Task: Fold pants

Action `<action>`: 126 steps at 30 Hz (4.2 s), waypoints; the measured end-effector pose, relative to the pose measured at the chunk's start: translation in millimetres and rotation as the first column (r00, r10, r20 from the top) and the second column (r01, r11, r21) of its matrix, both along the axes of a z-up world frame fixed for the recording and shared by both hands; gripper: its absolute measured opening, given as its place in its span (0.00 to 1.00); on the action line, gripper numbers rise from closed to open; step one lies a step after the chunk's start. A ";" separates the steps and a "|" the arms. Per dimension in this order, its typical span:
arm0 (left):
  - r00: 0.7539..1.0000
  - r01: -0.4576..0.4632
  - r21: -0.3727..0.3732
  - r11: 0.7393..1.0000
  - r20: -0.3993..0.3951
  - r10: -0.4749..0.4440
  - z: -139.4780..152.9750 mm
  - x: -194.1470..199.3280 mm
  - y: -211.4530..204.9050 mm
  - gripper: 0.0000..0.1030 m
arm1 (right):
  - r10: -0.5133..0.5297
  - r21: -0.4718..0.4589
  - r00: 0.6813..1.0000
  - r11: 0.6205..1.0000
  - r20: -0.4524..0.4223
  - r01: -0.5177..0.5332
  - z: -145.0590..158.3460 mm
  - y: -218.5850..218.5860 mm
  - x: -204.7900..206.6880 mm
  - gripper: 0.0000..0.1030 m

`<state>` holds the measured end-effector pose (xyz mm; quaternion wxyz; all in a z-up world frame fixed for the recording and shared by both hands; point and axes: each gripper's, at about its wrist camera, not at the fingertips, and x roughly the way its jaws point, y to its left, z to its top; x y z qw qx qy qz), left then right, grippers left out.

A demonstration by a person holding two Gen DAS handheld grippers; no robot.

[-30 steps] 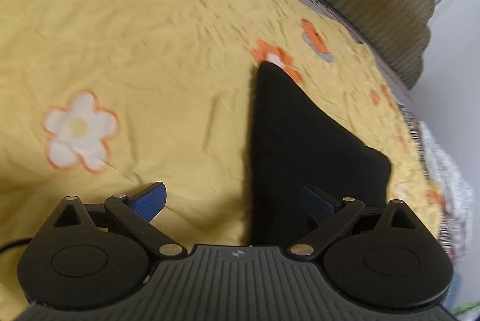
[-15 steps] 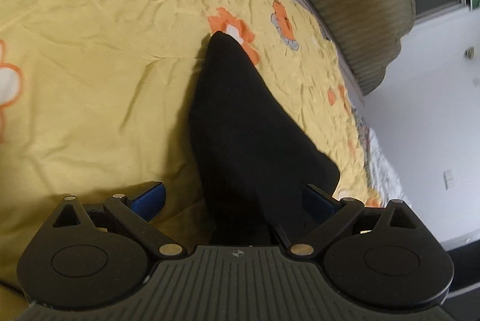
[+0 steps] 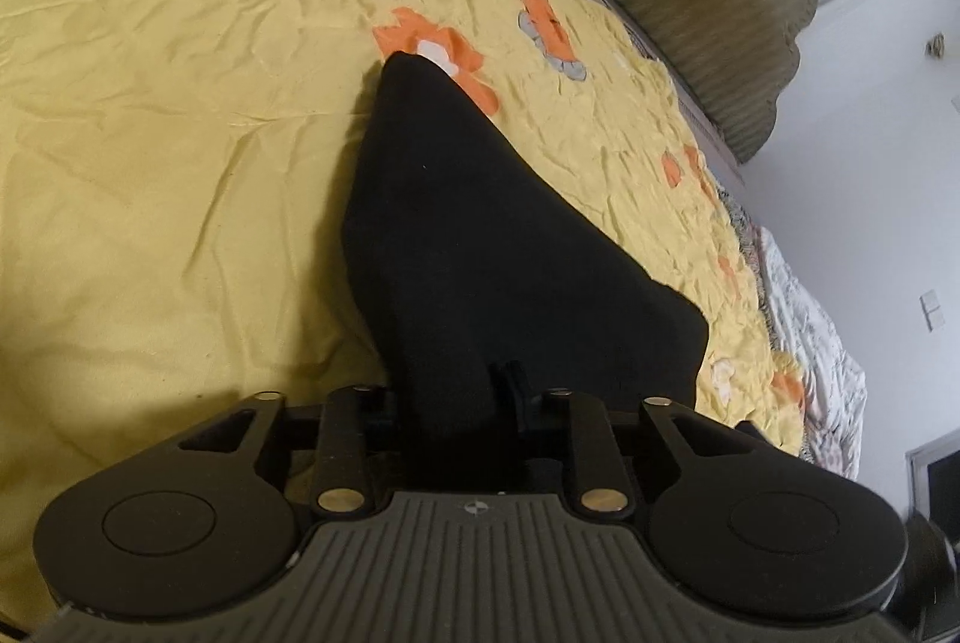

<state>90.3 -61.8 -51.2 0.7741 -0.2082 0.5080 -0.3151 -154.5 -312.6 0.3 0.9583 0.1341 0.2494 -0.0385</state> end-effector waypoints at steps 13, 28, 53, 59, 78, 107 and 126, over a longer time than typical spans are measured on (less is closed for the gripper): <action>0.992 0.004 0.028 1.000 0.124 -0.008 7.3 -10.2 -3.3 0.16 | 0.139 0.611 0.988 0.788 -0.069 -0.069 -60.6 -93.8 24.2 0.70; 0.950 -0.147 0.173 0.974 0.299 0.090 50.6 -33.5 58.6 0.16 | 0.221 0.498 0.974 0.850 -0.041 -0.172 -46.3 -12.8 75.5 0.32; 0.933 -0.153 0.488 0.859 0.357 -0.037 27.3 44.2 11.6 0.86 | 0.301 -0.255 0.935 0.904 -0.189 -0.343 -21.1 94.8 159.8 0.52; 0.904 -0.155 0.473 0.867 0.423 -0.069 50.4 12.3 12.9 0.83 | 0.297 -0.219 0.945 0.921 -0.136 -0.321 0.9 91.4 129.3 0.53; 0.869 -0.146 0.548 0.824 0.469 -0.158 37.6 -88.4 52.3 0.78 | 0.338 -0.274 0.919 0.881 -0.201 -0.385 -16.6 117.1 66.5 0.56; 0.864 -0.251 0.394 0.884 0.503 0.021 51.0 -97.4 58.4 0.89 | 0.201 -0.192 0.974 0.957 -0.103 -0.218 0.6 140.4 38.2 0.79; 0.840 -0.299 0.499 0.813 0.541 -0.023 22.6 -94.9 24.5 0.91 | 0.045 -0.248 0.988 0.965 -0.147 -0.081 -21.6 136.4 53.2 0.94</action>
